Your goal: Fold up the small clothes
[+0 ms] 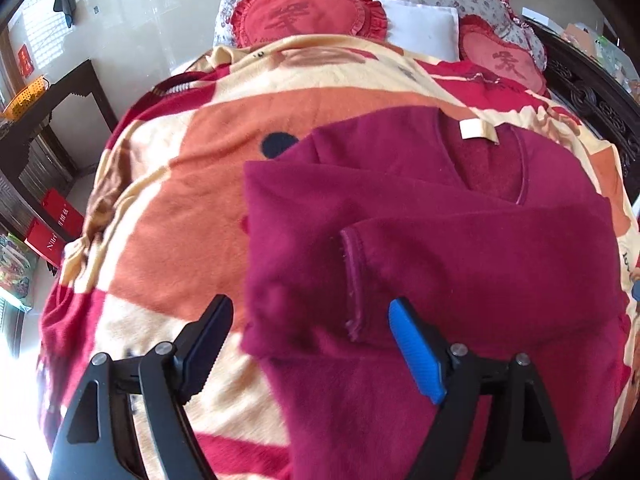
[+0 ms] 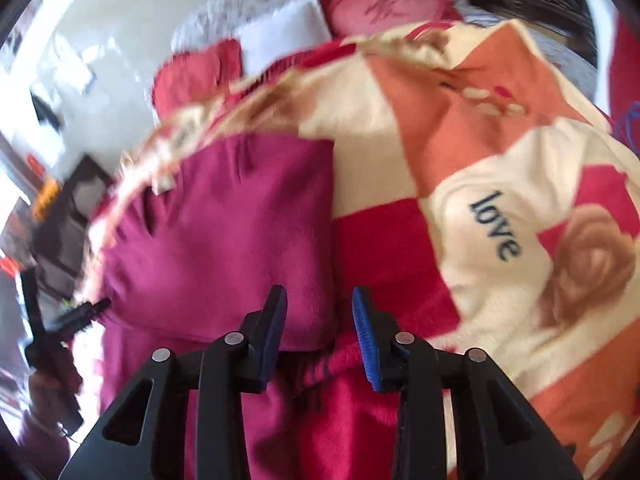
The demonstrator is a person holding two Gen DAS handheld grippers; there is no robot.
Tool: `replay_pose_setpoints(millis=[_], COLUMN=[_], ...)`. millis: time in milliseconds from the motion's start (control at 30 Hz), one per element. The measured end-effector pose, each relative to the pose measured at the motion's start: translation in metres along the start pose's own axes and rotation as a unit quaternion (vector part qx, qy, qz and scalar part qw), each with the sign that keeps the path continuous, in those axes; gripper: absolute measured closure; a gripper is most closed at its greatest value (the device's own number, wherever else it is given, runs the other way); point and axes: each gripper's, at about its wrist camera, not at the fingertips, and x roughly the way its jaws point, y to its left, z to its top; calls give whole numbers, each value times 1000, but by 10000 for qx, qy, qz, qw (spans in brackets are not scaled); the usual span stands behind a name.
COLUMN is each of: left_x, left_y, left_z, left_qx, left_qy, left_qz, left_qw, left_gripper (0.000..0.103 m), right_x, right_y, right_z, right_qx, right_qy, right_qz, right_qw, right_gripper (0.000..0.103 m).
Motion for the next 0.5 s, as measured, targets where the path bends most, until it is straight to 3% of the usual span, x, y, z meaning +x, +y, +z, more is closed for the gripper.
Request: replay_pose_setpoints(millis=[133, 267, 500], left_x=[-19, -31, -39], left_y=[22, 38, 58], left_z=[-10, -23, -50], left_qx=[-109, -261, -420], left_qy=[-48, -19, 160], left_qz=[29, 47, 93], left_qw=[9999, 9996, 9989], left_gripper=[19, 19, 19], right_x=[2, 19, 37], right_y=[8, 16, 4], right_z=[-23, -34, -22], right_qx=[-373, -816, -326], right_qy=[350, 361, 121], right_qz=[-20, -575, -39], right_qw=[9987, 9943, 9994], right_gripper=[85, 85, 81])
